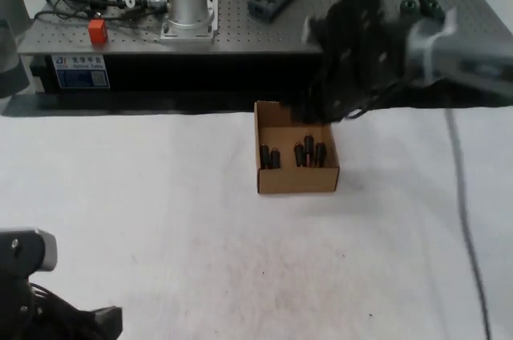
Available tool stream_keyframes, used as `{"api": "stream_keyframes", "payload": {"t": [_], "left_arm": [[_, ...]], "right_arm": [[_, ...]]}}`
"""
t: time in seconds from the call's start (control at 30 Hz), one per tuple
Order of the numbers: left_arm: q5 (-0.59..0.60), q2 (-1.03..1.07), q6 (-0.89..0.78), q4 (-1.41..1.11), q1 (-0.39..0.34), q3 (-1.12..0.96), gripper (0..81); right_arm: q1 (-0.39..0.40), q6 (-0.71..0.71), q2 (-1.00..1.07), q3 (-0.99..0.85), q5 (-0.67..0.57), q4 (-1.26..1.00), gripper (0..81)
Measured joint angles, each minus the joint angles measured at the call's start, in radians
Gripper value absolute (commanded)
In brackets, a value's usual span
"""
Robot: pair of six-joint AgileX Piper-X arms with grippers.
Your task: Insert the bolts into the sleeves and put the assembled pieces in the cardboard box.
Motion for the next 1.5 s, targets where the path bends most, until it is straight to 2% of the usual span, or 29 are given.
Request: {"api": "stream_keyframes", "payload": {"t": [0.1,0.33,0.5,0.7,0.9,1.1,1.33,1.5], "left_arm": [[-0.009,0.000,-0.018,0.013,-0.003,0.000,0.6],[-0.013,0.000,-0.030,0.028,-0.049,0.000,0.6],[-0.009,0.000,-0.030,0.028,-0.060,0.000,0.6],[0.020,0.000,-0.065,0.027,-0.060,0.000,0.6],[0.021,0.000,-0.067,0.027,-0.060,0.000,0.6],[0.021,0.000,-0.067,0.027,-0.060,0.000,0.6],[-0.105,0.000,-0.063,0.027,-0.060,0.021,0.6],[-0.091,-0.008,-0.061,0.015,-0.060,0.083,0.6]], "right_arm": [[-0.011,-0.018,-0.119,0.095,-0.005,-0.022,0.5],[-0.035,-0.056,-0.636,0.540,-0.027,-0.081,0.6],[-0.032,-0.133,-0.970,0.839,-0.057,-0.086,0.6],[-0.033,-0.148,-1.223,1.068,-0.057,-0.067,0.6],[-0.033,-0.149,-1.371,1.199,-0.057,-0.054,0.6],[-0.033,-0.150,-1.375,1.282,-0.057,-0.054,0.6],[-0.033,-0.127,-1.375,1.318,-0.057,-0.059,0.6],[-0.033,-0.122,-1.375,1.318,-0.057,-0.063,0.6]]}}
